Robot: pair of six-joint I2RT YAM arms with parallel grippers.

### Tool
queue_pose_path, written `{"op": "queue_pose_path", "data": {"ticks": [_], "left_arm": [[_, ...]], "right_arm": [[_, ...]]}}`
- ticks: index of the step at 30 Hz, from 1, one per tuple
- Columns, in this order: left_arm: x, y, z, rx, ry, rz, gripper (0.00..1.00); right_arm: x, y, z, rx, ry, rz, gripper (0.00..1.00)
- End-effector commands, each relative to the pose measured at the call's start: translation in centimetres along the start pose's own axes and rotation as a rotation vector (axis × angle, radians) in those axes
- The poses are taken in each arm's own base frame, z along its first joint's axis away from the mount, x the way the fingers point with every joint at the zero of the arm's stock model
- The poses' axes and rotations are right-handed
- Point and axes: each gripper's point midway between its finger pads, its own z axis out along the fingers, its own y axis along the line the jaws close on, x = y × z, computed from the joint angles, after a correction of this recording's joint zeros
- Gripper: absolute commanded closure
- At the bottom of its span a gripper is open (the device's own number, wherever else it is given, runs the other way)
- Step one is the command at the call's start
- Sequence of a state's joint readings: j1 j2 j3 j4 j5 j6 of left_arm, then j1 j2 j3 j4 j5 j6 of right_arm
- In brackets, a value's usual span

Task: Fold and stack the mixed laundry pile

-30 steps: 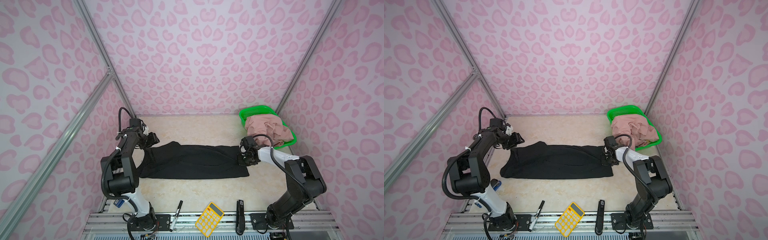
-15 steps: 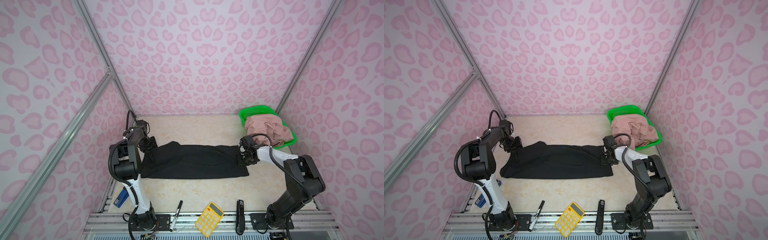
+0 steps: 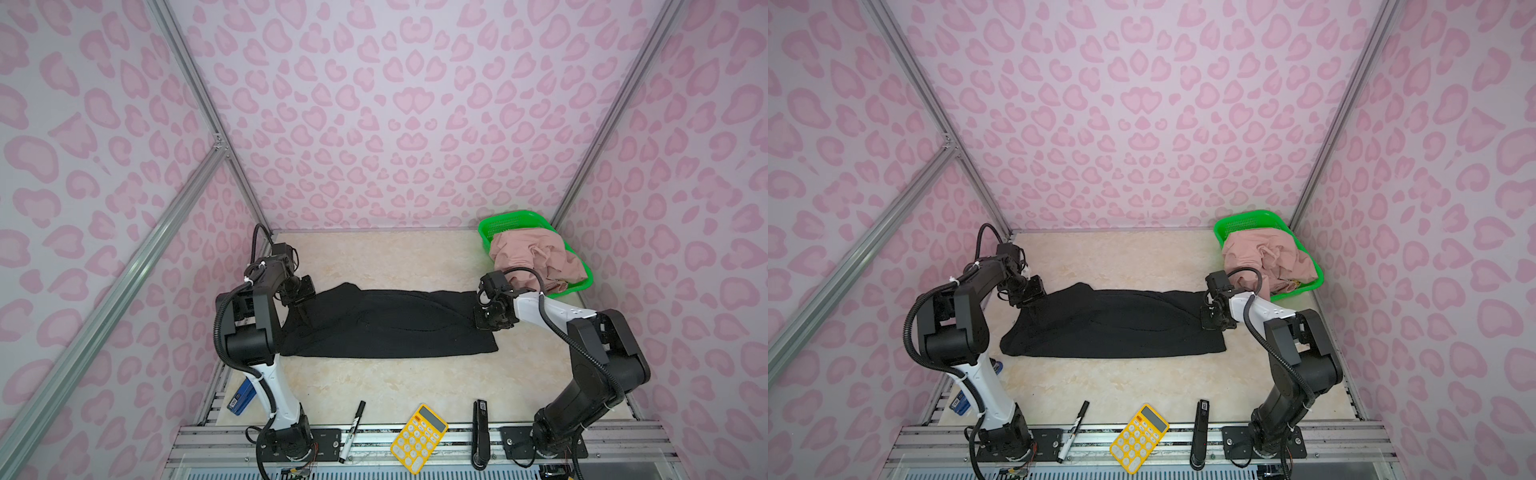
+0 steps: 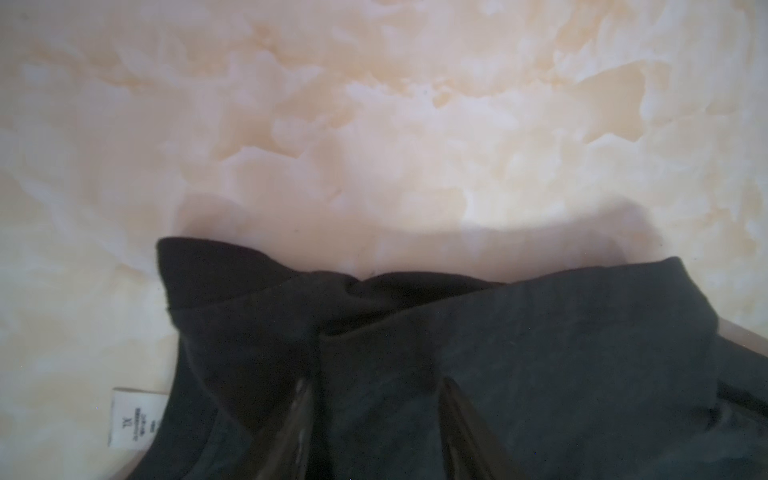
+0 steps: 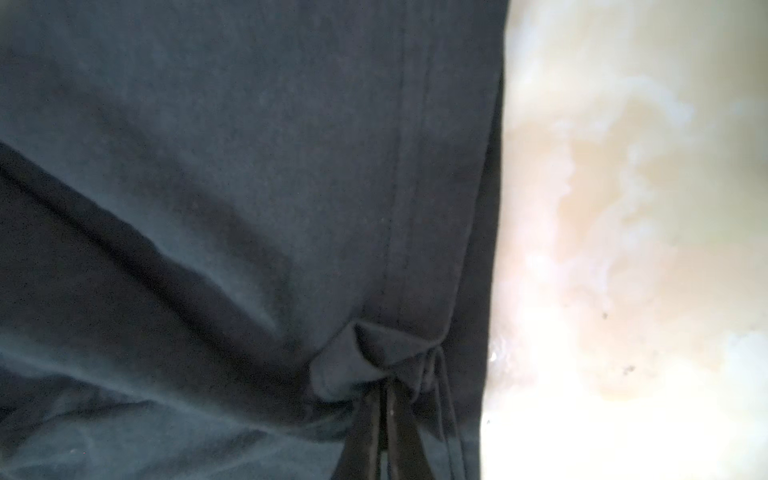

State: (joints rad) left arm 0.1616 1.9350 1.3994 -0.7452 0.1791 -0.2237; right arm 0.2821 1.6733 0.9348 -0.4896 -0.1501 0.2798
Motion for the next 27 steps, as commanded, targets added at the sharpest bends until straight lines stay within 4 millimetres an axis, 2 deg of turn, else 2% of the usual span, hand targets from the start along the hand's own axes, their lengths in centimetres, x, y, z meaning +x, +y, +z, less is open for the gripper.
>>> {"op": "queue_pose_path", "data": {"ticks": [1,5,12,16,18,22,27], "left_arm": [[-0.6,-0.6,-1.0,0.026,-0.044,0.013,0.48],[-0.8,-0.6,-1.3,0.029,-0.060,0.013,0.48],[-1.1,0.7,0.8,-0.025,-0.019,-0.027,0.54],[-1.8,0.8,1.2,-0.026,-0.026,-0.047,0.60],[-2.1,0.8,1.3,-0.020,-0.027,-0.053,0.65],[-2.6,0.7,1.1,0.003,-0.039,-0.072,0.81],[-3.5,-0.2,-1.0,0.068,-0.094,-0.077,0.97]], "right_arm": [[0.6,-0.2,0.6,0.009,0.022,-0.007,1.00],[0.5,-0.2,0.5,0.010,0.019,-0.005,1.00],[0.4,-0.2,0.2,0.019,0.017,-0.012,1.00],[0.4,-0.3,0.1,0.023,0.014,-0.014,1.00],[0.4,-0.3,0.1,0.024,0.015,-0.013,1.00],[0.0,-0.2,-0.1,0.024,0.008,-0.018,1.00],[-1.3,0.0,-0.6,0.029,-0.014,-0.029,1.00]]}}
